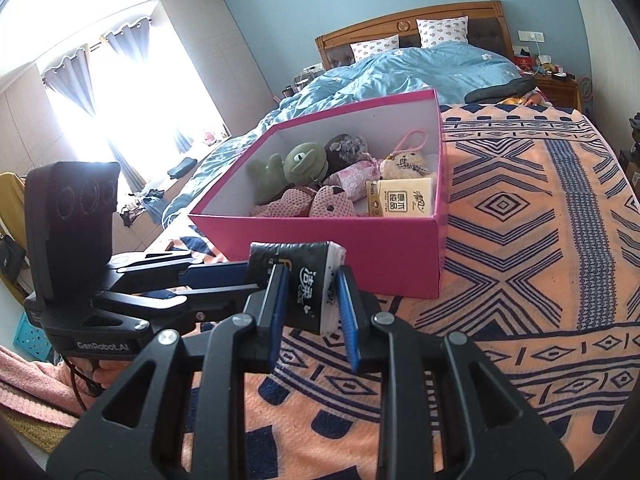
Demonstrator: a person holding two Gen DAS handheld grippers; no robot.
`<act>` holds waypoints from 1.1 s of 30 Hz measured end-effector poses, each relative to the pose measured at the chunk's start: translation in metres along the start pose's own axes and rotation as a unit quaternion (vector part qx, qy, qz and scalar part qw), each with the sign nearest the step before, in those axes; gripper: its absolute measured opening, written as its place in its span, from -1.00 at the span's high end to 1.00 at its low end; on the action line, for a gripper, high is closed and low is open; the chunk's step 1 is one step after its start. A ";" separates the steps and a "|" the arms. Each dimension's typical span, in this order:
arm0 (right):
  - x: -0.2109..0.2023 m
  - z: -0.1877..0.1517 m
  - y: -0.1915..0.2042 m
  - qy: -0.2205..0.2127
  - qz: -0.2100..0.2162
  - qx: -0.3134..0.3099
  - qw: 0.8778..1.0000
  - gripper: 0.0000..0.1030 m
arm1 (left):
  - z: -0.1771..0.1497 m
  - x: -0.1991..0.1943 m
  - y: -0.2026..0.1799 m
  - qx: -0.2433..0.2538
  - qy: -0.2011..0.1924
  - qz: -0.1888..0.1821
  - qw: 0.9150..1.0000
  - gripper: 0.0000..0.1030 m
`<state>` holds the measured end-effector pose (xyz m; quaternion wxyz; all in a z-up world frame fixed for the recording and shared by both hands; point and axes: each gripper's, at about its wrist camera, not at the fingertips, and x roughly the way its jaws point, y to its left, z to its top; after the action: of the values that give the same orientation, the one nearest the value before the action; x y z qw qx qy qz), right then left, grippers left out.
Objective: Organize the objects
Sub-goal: 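Carry the black 'Face' box with the left gripper toward the magenta box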
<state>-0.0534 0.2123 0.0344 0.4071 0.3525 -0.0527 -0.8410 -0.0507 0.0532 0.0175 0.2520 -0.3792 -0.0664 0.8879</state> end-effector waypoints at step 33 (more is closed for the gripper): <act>-0.012 0.009 0.000 -0.020 0.002 -0.006 1.000 0.45 | 0.010 -0.006 -0.006 0.013 -0.016 -0.001 1.000 0.41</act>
<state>-0.0536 0.2186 0.0473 0.4095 0.3334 -0.0565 -0.8473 -0.0518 0.0562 0.0297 0.2566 -0.3620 -0.0595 0.8942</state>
